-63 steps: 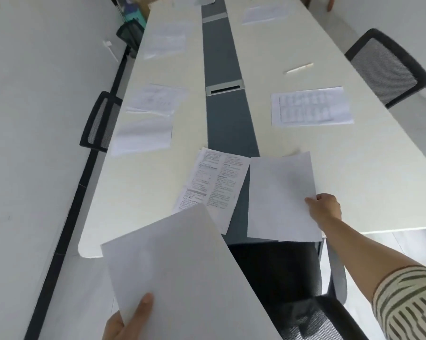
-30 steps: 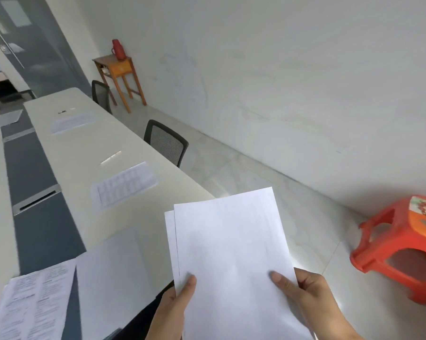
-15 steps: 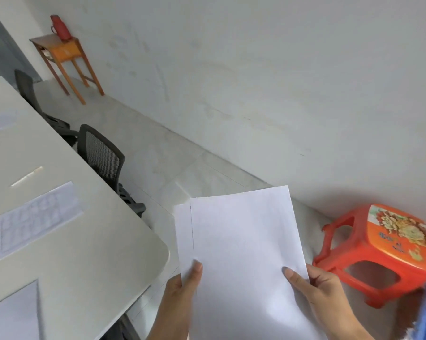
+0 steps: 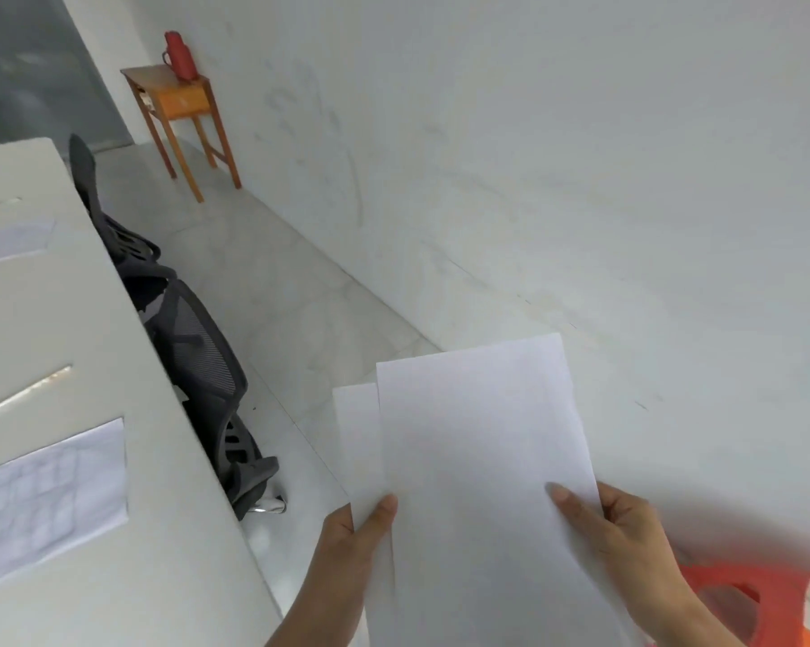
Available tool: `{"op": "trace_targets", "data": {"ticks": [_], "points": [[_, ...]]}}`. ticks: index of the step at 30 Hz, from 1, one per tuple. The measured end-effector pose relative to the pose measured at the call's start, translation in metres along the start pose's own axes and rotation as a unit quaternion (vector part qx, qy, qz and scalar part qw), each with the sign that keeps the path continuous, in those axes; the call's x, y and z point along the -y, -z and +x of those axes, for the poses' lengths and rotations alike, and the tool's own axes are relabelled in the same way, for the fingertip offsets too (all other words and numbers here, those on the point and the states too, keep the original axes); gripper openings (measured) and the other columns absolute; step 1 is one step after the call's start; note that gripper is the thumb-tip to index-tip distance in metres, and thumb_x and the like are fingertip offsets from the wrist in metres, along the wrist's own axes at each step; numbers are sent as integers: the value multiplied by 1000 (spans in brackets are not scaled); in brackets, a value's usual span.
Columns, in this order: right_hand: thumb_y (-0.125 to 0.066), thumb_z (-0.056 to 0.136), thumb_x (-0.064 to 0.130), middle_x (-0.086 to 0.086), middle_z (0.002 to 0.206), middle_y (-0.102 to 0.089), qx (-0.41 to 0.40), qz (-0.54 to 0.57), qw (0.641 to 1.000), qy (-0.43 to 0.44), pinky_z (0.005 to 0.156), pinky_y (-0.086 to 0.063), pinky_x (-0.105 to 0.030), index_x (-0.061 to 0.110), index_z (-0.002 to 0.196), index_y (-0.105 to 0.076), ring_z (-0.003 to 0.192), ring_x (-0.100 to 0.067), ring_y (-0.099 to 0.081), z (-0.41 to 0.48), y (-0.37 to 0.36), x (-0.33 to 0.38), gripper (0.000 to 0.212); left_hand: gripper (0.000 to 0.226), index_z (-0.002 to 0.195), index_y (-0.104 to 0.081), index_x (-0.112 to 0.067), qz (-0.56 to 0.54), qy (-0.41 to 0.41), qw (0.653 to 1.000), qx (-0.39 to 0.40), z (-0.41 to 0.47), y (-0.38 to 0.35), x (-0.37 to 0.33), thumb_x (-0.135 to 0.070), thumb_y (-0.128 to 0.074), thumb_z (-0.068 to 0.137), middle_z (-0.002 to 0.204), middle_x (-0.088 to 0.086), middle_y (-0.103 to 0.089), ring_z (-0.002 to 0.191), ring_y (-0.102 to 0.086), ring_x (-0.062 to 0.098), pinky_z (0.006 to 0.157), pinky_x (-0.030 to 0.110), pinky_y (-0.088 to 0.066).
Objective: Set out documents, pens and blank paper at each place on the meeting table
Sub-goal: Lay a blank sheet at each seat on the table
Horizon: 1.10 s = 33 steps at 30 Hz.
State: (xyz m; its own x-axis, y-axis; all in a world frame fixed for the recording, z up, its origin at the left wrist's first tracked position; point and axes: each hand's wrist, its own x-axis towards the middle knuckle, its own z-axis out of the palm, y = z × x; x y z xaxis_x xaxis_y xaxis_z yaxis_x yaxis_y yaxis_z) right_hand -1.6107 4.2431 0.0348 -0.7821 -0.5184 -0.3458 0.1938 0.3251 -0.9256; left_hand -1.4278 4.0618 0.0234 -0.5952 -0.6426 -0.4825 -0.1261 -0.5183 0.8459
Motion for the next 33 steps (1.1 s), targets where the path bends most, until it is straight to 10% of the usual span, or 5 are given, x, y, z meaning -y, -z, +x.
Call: {"op": "trace_targets", "data": {"ticks": [6, 12, 18, 28, 33], "points": [[-70, 83, 14, -24, 87, -75, 87, 12, 995, -45, 82, -55, -53, -1, 85, -76, 79, -40, -72, 94, -48, 31, 17, 22, 86, -78, -8, -25, -24, 997, -74, 56, 24, -37, -11, -57, 90, 89, 14, -77, 82, -74, 28, 77, 40, -56], [-87, 52, 34, -19, 88, -77, 277, -59, 956, -73, 77, -56, -40, 5, 85, -80, 84, -34, -74, 214, -113, 61, 45, 18, 91, -75, -3, -66, -51, 976, -203, 132, 44, -72, -11, -59, 87, 88, 16, -77, 79, -75, 27, 66, 34, -59], [-77, 83, 15, -29, 73, -69, 337, -160, 928, 6, 64, -46, -33, 11, 73, -78, 62, -22, -63, 347, -180, 112, 11, 34, 73, -81, -18, -115, -74, 933, -333, 199, 37, -127, -8, -55, 92, 82, 14, -77, 74, -72, 27, 81, 47, -53], [-67, 90, 18, 3, 52, -47, 440, -279, 838, 160, 53, -33, -28, -4, 68, -56, 49, -14, -42, 449, -370, 180, 33, 34, 78, -73, 3, -201, -57, 798, -565, 207, 101, -146, -23, -59, 93, 63, 19, -70, 51, -65, 27, 54, 29, -49], [-67, 88, 14, 12, 47, -31, 497, -304, 783, 219, 50, -23, -26, 15, 56, -33, 45, -7, -27, 437, -494, 197, 47, 23, 86, -69, 5, -271, -62, 722, -633, 204, 160, -149, -15, -61, 92, 60, 17, -70, 44, -64, 24, 43, 24, -50]]}}
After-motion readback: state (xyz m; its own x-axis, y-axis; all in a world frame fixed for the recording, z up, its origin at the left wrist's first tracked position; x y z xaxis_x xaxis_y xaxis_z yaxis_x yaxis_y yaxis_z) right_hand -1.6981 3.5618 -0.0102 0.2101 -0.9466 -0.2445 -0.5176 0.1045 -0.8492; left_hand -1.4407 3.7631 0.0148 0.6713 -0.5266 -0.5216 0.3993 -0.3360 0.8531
